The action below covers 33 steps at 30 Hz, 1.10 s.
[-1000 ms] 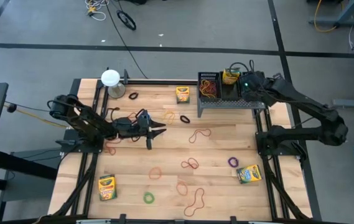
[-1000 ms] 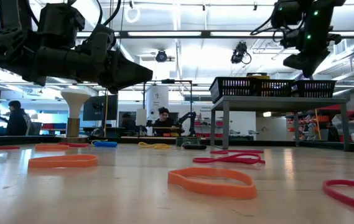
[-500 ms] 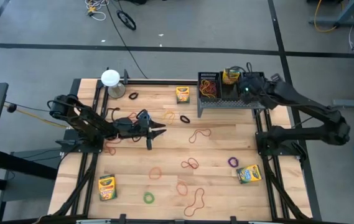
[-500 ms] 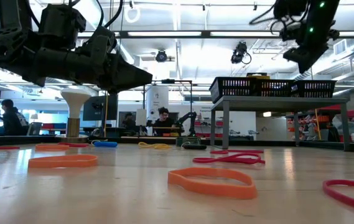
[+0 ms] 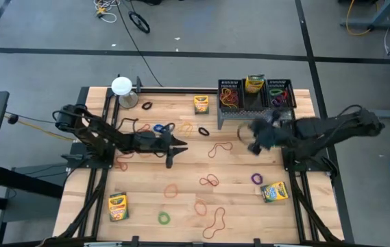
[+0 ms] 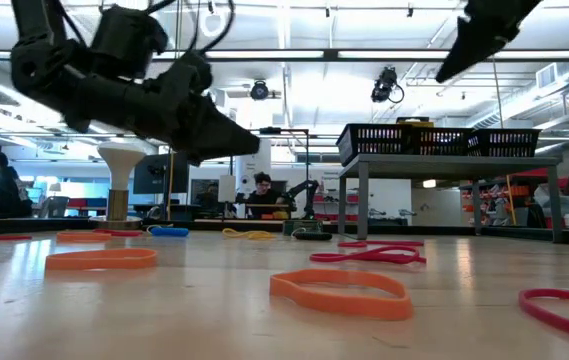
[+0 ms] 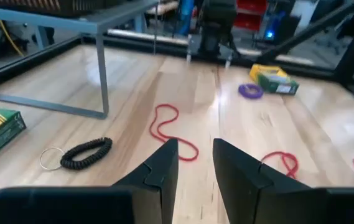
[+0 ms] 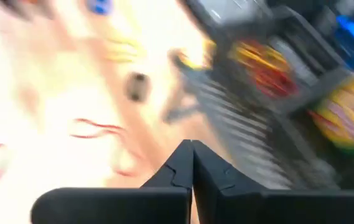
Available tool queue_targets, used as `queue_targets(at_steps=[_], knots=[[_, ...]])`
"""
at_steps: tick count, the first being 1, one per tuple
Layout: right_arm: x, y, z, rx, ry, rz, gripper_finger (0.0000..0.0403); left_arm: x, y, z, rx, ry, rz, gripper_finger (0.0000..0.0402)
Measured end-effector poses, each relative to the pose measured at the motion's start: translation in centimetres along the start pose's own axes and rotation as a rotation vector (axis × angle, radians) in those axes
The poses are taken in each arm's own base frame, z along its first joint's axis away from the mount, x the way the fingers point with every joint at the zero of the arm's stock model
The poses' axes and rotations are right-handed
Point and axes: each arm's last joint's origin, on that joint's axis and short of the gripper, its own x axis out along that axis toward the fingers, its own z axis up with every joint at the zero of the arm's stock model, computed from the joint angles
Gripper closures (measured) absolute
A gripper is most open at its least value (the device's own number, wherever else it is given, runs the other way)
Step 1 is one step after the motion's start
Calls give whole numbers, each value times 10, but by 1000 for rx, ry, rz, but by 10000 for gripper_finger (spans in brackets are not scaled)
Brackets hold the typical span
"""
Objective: Pick & Place Office Desk Supplies
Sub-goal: Put the red rubber band into the left black bin on the shelf
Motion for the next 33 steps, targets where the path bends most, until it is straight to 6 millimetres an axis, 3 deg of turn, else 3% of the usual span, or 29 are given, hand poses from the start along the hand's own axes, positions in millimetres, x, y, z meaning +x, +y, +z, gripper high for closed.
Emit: queue_targets(at_steps=[4,9,12,17,20,25,33], knots=[[3,40,-15,-94,-125,144,392,9,-11,3,50,60,-1,296],[16,78,-49,-179,-181,324,395,9,-35,5,130,79,-68,308],[23,94,-65,-161,-186,382,399,9,-55,6,144,113,-80,320],[38,122,-84,-197,-162,409,395,7,-95,8,208,317,-82,345],[49,139,-88,-247,-163,450,390,-1,-117,10,202,408,-61,353],[66,174,-83,-285,-190,644,375,-16,-143,10,154,399,-57,349],[86,225,-62,-340,-187,684,306,-23,-147,8,194,330,77,344]])
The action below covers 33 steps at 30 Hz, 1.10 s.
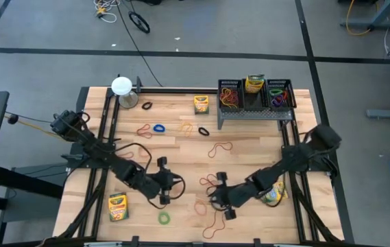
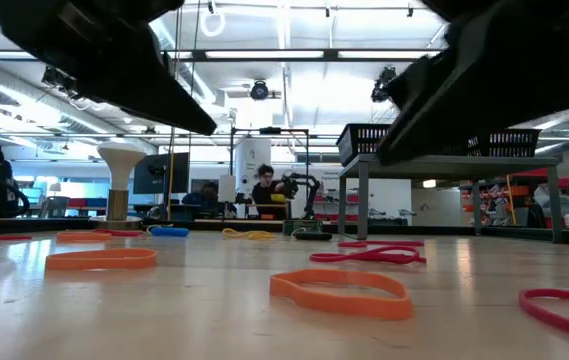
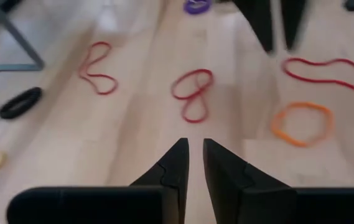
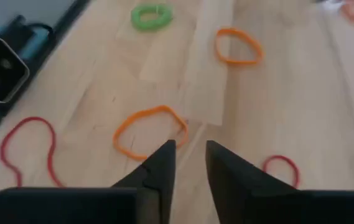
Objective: Pick & Place Office Desk Supplies
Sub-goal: Put the red rubber band into the left black bin on the shelf
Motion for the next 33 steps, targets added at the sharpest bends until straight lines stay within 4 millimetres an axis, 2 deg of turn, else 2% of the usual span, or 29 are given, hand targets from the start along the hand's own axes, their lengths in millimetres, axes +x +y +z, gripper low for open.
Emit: queue_targets(at_steps=[5,8,12,19,22,29,33], knots=[[29,-3,8,6,144,1,279,5,8,2,-10,-4,49,344],[39,-5,15,18,149,59,275,9,14,4,-19,-2,70,344],[42,-13,16,26,164,59,276,13,19,6,-35,-2,89,344],[42,-37,6,18,263,-175,274,18,26,11,-66,-29,102,344],[41,-48,0,41,322,-245,258,19,27,13,-78,-41,105,344],[42,-60,-9,127,359,-267,195,21,30,13,-82,-39,114,344],[42,-65,-12,168,377,-230,195,21,30,13,-84,-39,114,344]])
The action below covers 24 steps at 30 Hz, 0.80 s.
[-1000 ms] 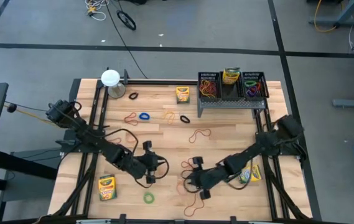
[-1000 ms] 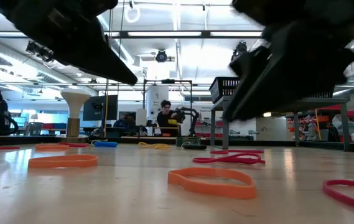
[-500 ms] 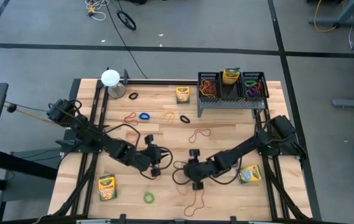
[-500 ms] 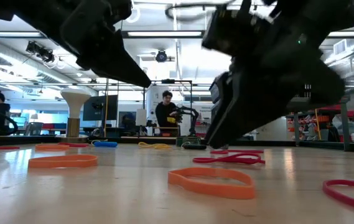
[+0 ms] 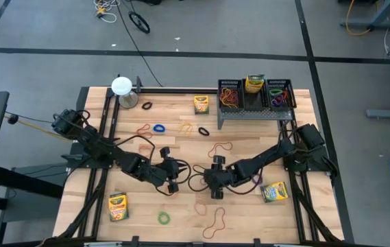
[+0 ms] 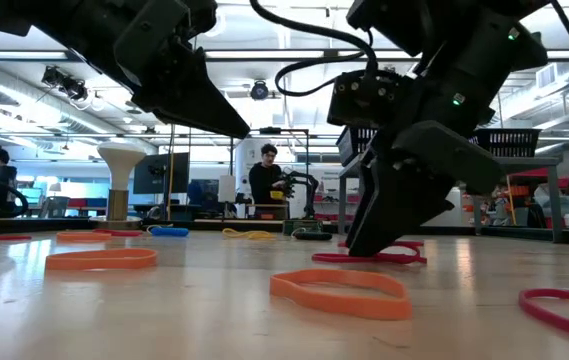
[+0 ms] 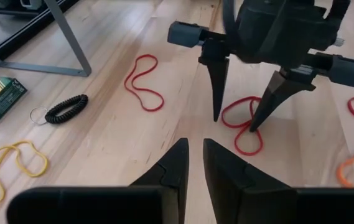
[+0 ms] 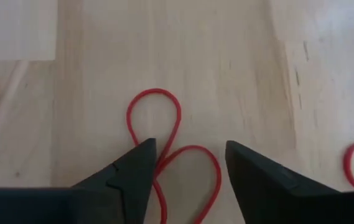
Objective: Pick & Place Office Desk Supplies
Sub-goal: Put the red rubber band into the left black bin on the shelf
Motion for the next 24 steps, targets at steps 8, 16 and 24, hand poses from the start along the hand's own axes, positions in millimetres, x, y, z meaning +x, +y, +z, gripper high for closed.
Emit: queue_targets(at_steps=[8,16,24], knots=[[0,1,-1,-32,14,50,277,0,0,0,-1,0,0,344],[-10,5,-2,-132,21,76,382,0,0,0,-2,-1,0,344],[-61,11,3,-181,-64,23,394,0,-1,2,-16,-17,-6,344]])
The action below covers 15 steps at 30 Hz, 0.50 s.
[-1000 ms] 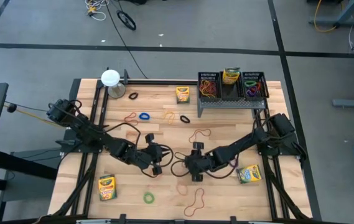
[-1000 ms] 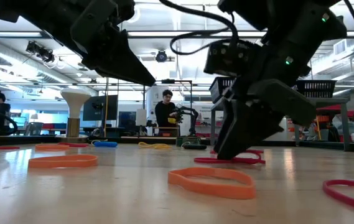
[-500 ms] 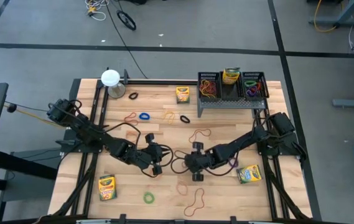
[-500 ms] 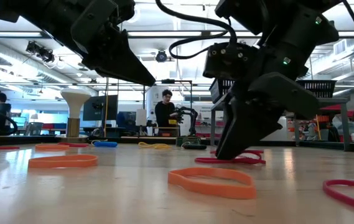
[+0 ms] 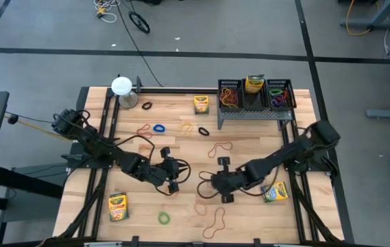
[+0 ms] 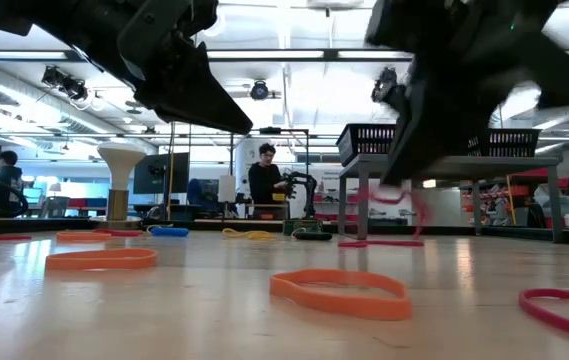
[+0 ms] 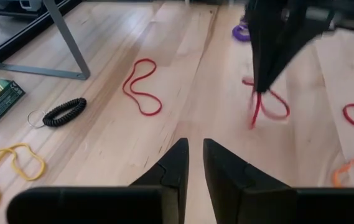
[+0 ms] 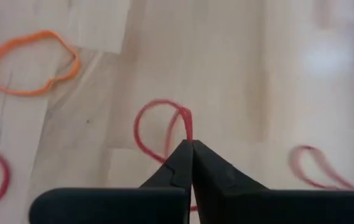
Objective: Pick & Place Office Desk Supplies
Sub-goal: Put the red rubber band into the left black bin on the shelf
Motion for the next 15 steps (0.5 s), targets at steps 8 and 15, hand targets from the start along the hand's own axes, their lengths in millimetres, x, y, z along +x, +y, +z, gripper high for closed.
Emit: queue_targets(at_steps=[8,15], knots=[[-79,-21,5,23,-138,-155,398,0,-1,2,-13,-14,-5,344],[-140,-72,2,154,-287,-387,399,0,-1,3,-20,-23,-8,344]])
